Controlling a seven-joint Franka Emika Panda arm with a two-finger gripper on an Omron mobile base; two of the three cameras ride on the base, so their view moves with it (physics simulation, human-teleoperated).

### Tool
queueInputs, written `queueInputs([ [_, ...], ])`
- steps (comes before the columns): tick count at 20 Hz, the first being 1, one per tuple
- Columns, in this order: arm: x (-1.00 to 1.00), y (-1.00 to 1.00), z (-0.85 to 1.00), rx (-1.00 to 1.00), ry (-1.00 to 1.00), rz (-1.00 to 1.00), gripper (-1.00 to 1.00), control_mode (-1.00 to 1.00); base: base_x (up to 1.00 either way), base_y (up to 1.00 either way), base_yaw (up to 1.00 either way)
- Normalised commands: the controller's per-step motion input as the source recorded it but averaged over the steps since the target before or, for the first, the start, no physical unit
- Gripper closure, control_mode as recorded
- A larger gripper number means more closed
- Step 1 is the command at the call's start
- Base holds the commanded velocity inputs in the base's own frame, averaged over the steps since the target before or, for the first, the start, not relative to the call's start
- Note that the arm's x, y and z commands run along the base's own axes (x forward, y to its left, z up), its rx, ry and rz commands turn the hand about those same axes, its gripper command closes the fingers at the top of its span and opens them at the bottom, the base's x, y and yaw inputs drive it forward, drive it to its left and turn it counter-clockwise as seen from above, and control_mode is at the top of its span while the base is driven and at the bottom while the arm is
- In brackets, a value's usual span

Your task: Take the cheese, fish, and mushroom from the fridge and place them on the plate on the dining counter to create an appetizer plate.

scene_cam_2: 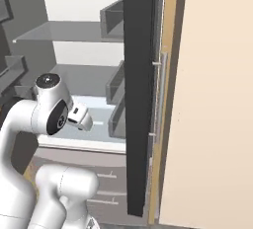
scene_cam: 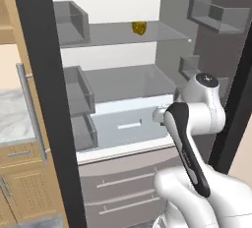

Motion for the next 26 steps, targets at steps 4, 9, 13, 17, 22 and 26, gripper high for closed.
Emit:
queueInputs([
  [4,0.00,0.00,0.00,0.00,0.00,0.00,-1.00,1.00,0.95,0.00,0.09],
  [9,0.00,0.00,0.00,0.00,0.00,0.00,-1.00,1.00,0.75,0.00,0.08],
  [13,0.00,0.00,0.00,0.00,0.00,0.00,-1.00,1.00,0.23,0.00,0.01],
  [17,0.00,0.00,0.00,0.00,0.00,0.00,-1.00,1.00,0.03,0.00,0.01],
  [22,0.01,0.00,0.15,0.00,-0.05,0.00,-1.00,-1.00,0.00,0.00,0.00],
  [26,0.07,0.00,0.47,0.00,0.00,0.01,-1.00,-1.00,0.00,0.00,0.00],
])
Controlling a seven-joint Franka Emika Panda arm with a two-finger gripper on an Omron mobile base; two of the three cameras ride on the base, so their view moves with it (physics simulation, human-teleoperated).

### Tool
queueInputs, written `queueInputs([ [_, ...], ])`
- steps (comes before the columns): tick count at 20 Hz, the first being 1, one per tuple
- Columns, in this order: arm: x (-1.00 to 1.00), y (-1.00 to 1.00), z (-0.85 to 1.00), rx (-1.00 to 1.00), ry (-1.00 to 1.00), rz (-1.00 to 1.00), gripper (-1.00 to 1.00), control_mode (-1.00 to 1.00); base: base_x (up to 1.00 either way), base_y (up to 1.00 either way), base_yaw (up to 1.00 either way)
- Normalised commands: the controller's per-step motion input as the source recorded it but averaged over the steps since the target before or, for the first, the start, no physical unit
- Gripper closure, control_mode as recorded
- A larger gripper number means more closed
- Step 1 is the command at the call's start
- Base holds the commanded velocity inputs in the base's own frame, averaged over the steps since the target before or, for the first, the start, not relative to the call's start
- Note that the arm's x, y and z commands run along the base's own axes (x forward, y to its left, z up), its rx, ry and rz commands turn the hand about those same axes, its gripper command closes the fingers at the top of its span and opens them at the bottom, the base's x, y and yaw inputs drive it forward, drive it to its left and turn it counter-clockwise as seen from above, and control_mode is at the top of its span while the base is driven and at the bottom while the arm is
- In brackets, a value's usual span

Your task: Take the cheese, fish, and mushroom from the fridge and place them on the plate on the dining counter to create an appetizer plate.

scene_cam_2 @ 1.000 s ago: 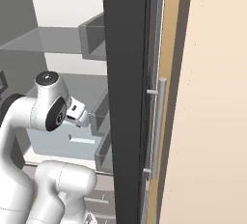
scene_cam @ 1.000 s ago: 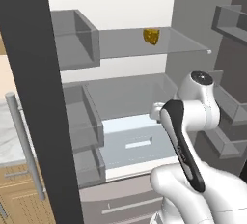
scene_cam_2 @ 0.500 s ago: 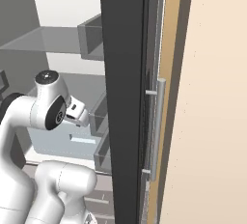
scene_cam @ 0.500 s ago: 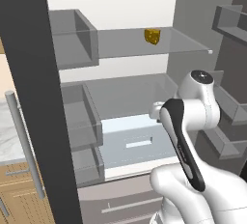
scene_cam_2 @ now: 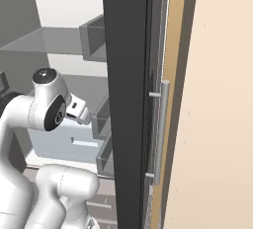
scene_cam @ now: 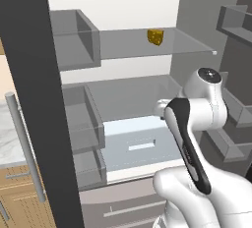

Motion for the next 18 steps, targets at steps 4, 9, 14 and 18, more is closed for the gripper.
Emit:
queueInputs([
  [4,0.04,0.00,0.66,0.00,-0.02,0.01,-1.00,-1.00,0.00,0.00,0.00],
  [9,0.23,0.00,0.54,0.00,-0.10,0.00,-1.00,-1.00,0.00,0.00,0.00],
  [14,0.28,0.00,0.50,0.00,-0.12,0.00,-1.00,-1.00,0.00,0.00,0.00],
  [18,0.53,0.00,0.52,0.00,-0.07,0.00,-1.00,-1.00,0.00,0.00,0.00],
])
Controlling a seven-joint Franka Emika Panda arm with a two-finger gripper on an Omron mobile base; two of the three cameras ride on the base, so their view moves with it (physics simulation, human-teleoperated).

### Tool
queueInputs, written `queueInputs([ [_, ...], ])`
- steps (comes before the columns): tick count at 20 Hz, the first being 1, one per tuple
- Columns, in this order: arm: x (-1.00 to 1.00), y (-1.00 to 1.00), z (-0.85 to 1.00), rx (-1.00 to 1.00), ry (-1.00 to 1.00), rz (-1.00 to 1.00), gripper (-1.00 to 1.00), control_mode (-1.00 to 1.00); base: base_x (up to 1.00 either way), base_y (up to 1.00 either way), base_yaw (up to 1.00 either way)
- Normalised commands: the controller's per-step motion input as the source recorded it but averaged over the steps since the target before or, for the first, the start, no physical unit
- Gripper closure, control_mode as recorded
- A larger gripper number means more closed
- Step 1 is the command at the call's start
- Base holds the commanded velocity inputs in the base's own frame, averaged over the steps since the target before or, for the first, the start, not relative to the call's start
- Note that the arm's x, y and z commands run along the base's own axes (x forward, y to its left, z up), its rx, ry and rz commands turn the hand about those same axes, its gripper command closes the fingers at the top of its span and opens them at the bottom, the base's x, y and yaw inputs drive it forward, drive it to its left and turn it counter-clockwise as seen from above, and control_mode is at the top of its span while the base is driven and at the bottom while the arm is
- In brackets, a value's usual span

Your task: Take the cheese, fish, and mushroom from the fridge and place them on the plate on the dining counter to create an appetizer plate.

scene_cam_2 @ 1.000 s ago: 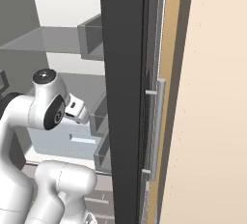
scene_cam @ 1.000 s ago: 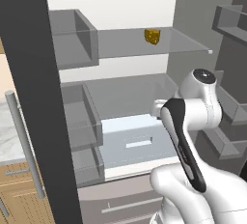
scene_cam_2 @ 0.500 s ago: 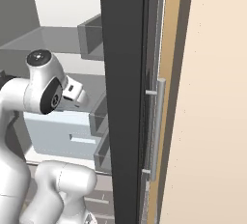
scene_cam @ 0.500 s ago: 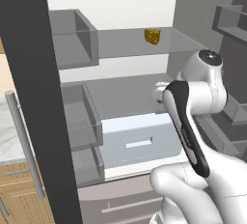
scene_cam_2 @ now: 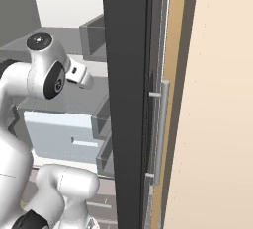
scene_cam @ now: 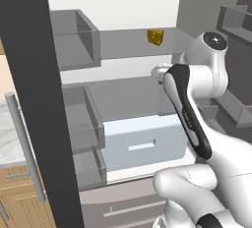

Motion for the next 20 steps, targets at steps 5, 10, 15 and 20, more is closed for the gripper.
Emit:
queueInputs([
  [5,0.70,-0.13,0.37,0.00,0.00,0.00,-1.00,-1.00,0.00,0.00,0.00],
  [10,0.53,-0.15,0.43,0.00,0.00,0.00,-1.00,-1.00,0.00,0.00,0.00],
  [15,0.39,-0.04,0.45,0.00,0.00,0.00,-1.00,-1.00,0.00,0.00,0.00],
  [20,0.43,0.00,0.08,0.00,0.00,0.00,-1.00,-1.00,0.00,0.00,0.00],
])
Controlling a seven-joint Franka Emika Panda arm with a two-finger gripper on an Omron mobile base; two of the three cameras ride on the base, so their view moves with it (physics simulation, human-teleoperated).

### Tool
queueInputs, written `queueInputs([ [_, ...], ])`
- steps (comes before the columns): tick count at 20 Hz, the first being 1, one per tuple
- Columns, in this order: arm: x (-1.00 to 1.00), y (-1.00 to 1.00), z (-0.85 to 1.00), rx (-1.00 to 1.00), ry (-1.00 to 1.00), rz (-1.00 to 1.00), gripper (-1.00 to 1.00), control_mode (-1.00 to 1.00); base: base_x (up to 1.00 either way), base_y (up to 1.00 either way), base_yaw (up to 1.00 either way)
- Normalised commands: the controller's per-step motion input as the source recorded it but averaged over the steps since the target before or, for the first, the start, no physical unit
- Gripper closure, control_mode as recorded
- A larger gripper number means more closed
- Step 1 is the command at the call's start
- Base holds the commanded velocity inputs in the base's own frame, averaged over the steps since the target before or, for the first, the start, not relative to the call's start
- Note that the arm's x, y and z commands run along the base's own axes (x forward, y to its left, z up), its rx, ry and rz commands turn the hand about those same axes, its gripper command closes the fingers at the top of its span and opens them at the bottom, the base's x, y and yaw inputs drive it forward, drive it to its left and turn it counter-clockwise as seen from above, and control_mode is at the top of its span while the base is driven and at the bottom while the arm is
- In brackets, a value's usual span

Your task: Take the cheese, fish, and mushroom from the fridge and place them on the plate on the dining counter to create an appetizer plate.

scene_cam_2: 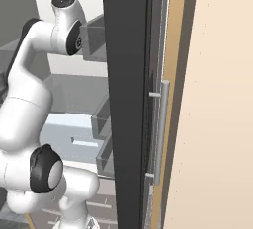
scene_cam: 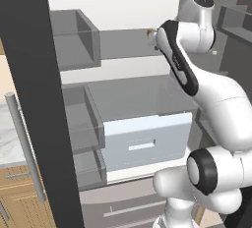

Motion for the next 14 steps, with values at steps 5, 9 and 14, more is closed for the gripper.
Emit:
queueInputs([
  [5,0.42,0.00,0.00,0.00,-0.04,0.00,-1.00,-1.00,0.00,0.00,0.00],
  [9,0.36,0.00,-0.24,-0.01,-0.20,0.00,-1.00,-1.00,0.00,0.00,0.00],
  [14,0.29,0.00,-0.22,-0.05,-0.29,-0.04,-1.00,-1.00,0.00,0.00,0.00],
])
